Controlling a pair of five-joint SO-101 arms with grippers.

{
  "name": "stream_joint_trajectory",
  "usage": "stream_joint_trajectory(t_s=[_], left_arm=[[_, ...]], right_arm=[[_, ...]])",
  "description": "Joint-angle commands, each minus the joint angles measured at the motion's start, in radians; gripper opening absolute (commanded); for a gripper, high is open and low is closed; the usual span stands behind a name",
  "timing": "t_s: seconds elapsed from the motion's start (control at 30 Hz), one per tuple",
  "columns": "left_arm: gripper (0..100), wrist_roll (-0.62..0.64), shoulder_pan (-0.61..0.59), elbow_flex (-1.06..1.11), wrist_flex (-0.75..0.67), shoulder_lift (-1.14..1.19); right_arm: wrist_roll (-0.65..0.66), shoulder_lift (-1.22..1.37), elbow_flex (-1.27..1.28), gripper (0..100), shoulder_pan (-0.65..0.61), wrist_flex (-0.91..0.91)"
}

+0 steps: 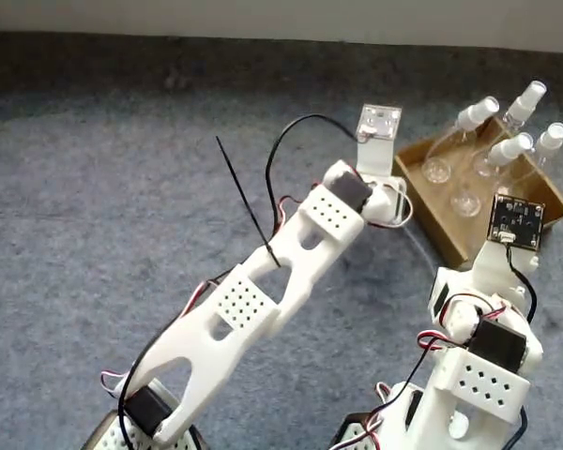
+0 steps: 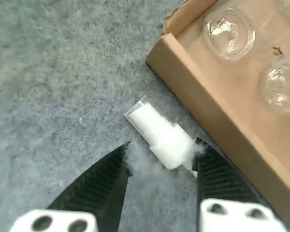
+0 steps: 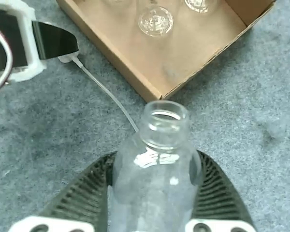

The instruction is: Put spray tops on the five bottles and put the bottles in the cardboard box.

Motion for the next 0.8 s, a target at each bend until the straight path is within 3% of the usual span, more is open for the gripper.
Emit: stream_joint_trajectory(t_s=[0.0,0.27,0.5,0.7,0.77], left_arm=[[17,0.014,-0.012,-0.165,-0.002,0.042],[16,0.012,-0.021,-0.189,-0.127,0.143],[16,0.012,-0.03,-0.189,-0.069,0.128],[0,0.008,-0.053,-0.189,-0.044,0.127],[2,0.008,-0.067,-0.189,-0.003,0.127]], right_arm=[[-0.008,-0.018,-0.002,10.9,0.005,-0.022],[-0.003,-0.018,-0.001,10.9,0.004,-0.021],[-0.003,-0.018,-0.001,10.9,0.004,-0.021],[-0.003,-0.018,0.001,10.9,0.004,-0.021],[-0.005,-0.018,0.002,10.9,0.004,-0.021]])
